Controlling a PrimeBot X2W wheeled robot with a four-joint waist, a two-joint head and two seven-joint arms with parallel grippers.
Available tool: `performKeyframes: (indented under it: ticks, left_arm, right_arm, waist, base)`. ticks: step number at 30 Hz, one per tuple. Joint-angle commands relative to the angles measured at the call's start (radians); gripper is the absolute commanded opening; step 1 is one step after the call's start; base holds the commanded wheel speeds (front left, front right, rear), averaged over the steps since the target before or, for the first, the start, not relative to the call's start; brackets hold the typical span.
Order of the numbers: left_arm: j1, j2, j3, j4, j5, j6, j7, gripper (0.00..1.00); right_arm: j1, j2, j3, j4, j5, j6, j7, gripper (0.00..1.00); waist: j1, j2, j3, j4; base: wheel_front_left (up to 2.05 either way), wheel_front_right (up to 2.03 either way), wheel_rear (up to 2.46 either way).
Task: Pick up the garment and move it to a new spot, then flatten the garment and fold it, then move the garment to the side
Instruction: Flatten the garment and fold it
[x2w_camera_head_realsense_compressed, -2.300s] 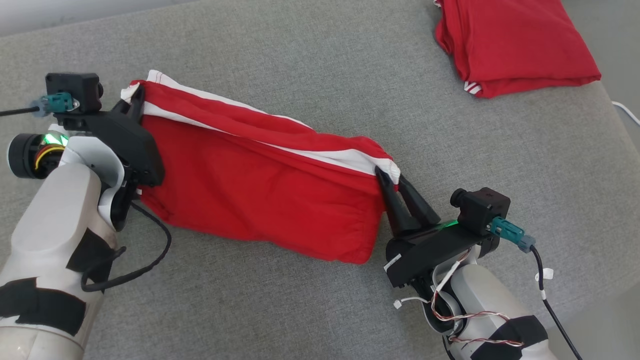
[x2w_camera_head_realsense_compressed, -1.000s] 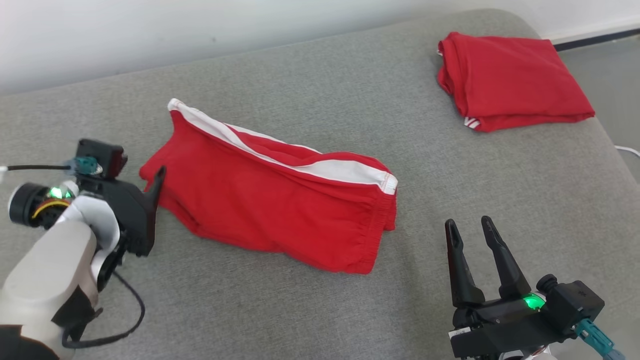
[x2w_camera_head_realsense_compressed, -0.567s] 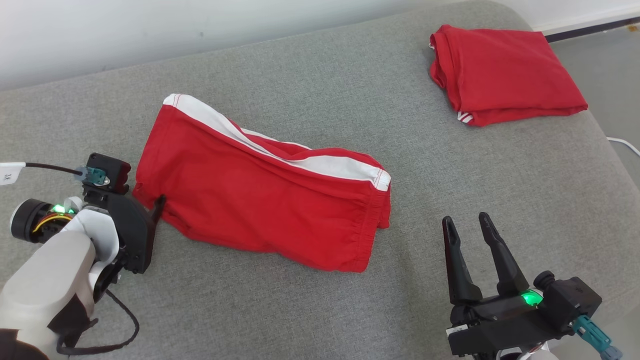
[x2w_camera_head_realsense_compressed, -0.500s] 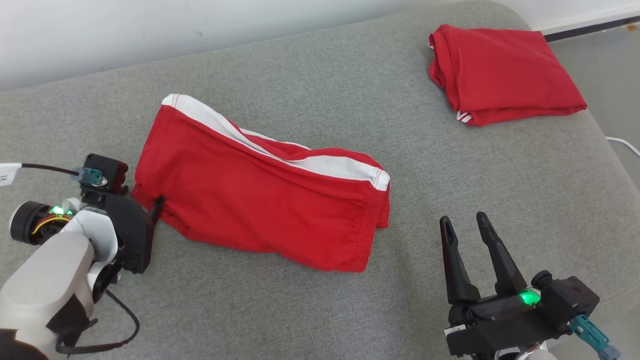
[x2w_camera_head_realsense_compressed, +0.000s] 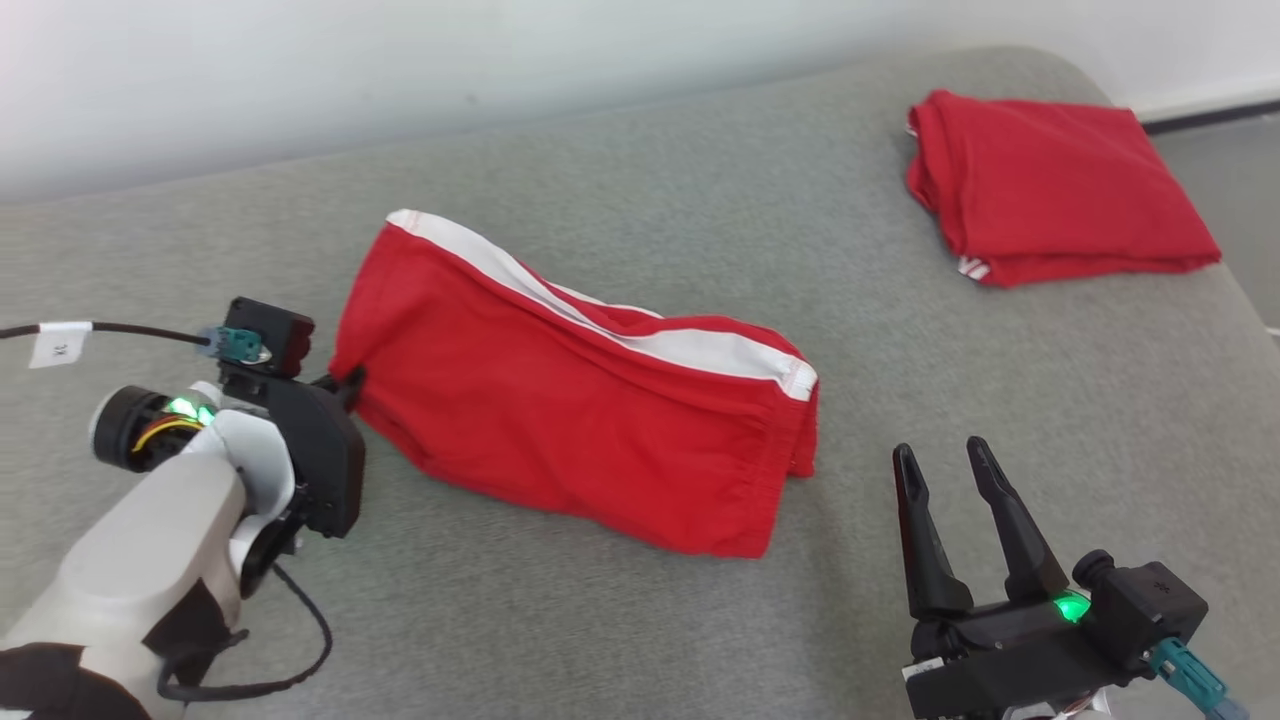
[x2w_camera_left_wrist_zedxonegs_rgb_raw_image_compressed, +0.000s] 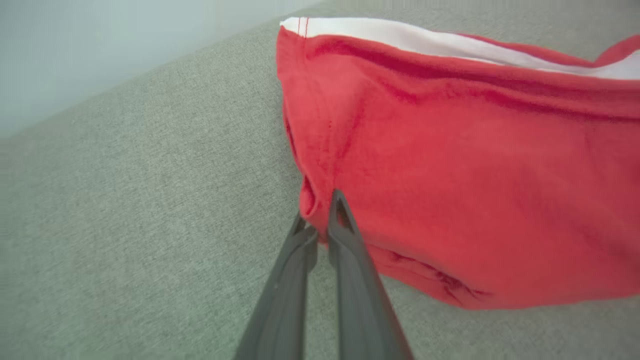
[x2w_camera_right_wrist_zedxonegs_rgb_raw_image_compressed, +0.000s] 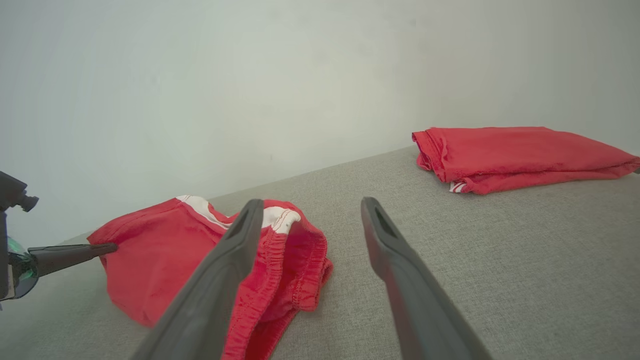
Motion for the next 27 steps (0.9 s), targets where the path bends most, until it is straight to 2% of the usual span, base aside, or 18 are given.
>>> performKeyframes:
  ticks: [1, 10, 19, 27]
  left_arm:
    - [0.015, 0.0, -0.008, -0.01, -0.012, 0.003, -0.014, 0.0]
    - [0.142, 0.009, -0.005, -0.098, -0.067, 0.013, -0.097, 0.0]
    - [0.346, 0.016, 0.02, -0.253, -0.128, 0.104, -0.177, 0.0]
    - [0.47, 0.029, 0.03, -0.377, -0.155, 0.187, -0.211, 0.0]
  right_arm:
    - [0.018, 0.0, -0.007, 0.0, -0.005, -0.003, 0.003, 1.0]
    - [0.083, 0.0, -0.074, 0.004, -0.026, -0.003, 0.018, 1.0]
    - [0.128, 0.0, -0.107, -0.023, -0.04, -0.003, 0.036, 1.0]
    - [0.15, 0.0, -0.128, -0.037, -0.052, -0.003, 0.051, 1.0]
  waist:
    - [0.0, 0.0, -0.05, 0.06]
    - [0.0, 0.0, -0.115, 0.166]
    - [0.0, 0.0, -0.15, 0.233]
    - [0.0, 0.0, -0.167, 0.262]
  base:
    - [0.0, 0.0, 0.0]
    - [0.0, 0.0, 0.0]
    - [0.0, 0.0, 0.0]
    - [0.0, 0.0, 0.0]
